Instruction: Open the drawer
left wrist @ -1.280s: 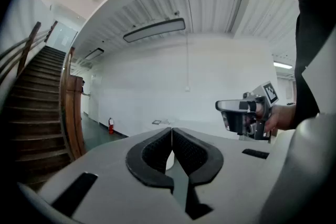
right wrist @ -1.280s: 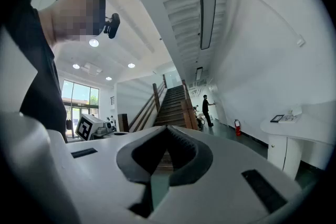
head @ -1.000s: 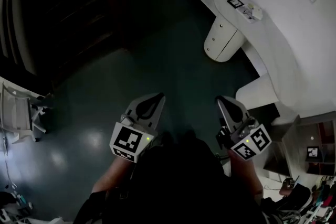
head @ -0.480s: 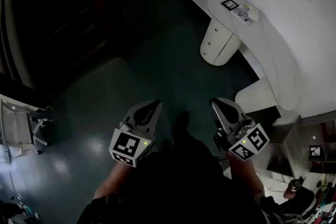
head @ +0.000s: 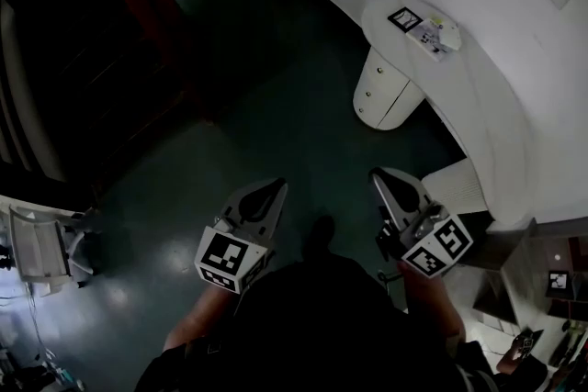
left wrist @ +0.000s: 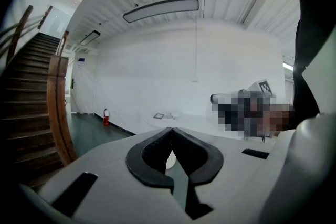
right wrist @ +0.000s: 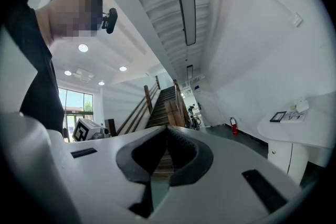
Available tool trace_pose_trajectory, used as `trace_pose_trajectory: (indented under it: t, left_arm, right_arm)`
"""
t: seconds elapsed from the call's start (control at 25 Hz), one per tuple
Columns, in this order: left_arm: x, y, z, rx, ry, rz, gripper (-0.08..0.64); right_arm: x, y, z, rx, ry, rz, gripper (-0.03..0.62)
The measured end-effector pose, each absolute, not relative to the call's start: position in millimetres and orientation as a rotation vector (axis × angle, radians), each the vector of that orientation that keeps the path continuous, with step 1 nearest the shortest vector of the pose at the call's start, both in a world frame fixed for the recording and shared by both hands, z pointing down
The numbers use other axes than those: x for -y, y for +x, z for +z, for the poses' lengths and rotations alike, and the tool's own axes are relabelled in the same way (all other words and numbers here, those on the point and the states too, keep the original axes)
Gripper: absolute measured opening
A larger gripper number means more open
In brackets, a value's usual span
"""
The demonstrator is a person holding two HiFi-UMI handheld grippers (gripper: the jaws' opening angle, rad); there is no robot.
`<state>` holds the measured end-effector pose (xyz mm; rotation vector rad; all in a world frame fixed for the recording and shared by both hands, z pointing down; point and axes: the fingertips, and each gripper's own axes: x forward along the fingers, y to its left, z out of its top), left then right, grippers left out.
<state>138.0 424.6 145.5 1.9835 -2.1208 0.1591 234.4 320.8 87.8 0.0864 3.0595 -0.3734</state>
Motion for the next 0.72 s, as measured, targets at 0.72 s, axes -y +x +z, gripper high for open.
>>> trace_pose_trajectory:
  t: [0.72]
  left_arm:
    - [-249,80,145,2.016,2.128,0.131,0.014]
  right_arm:
    - [-174,177,112,-3.107,-0.017,-0.452,0.015]
